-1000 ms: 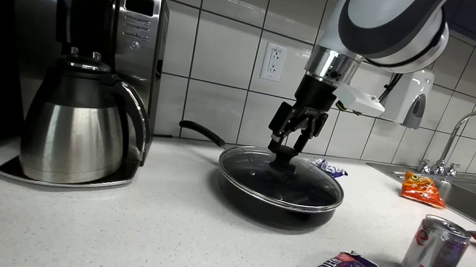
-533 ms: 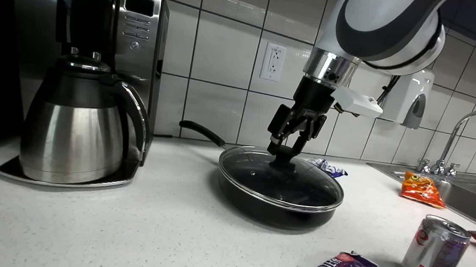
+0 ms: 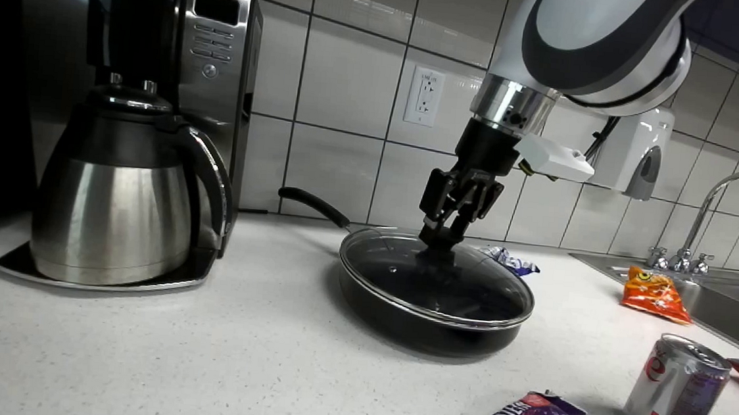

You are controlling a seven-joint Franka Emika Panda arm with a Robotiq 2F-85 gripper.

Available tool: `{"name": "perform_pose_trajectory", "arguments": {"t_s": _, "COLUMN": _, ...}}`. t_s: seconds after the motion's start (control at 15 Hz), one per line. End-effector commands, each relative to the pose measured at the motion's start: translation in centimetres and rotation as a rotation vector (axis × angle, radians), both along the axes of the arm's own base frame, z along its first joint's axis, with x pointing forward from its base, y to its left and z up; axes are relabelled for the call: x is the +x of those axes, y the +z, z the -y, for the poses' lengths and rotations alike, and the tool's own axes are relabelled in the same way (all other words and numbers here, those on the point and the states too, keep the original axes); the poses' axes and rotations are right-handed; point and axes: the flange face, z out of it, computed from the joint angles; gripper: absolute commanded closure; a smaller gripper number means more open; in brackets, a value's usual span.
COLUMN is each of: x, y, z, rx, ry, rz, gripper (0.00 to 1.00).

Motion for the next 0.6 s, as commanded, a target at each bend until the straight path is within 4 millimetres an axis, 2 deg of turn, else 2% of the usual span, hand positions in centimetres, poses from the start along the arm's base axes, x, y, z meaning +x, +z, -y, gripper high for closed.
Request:
{"name": "perform_pose_trajectory", "arguments": {"t_s": 0.0, "x": -0.1, "y": 2.2, "z": 0.0, "rx": -0.023, "ry": -0.007, "rz": 0.004, "gripper": 0.61}}
{"name": "perform_pose_trajectory", "arguments": {"t_s": 0.27, "x": -0.4, "y": 3.3, "z": 0.8, "rx": -0.016, "ry": -0.028, "rz": 0.001, "gripper": 0.61}}
{"name": "perform_pose_trajectory", "arguments": {"t_s": 0.53, "x": -0.6, "y": 4.9, "z": 3.0, "rx": 0.001, "ry": -0.075, "rz": 0.011, "gripper": 0.61}}
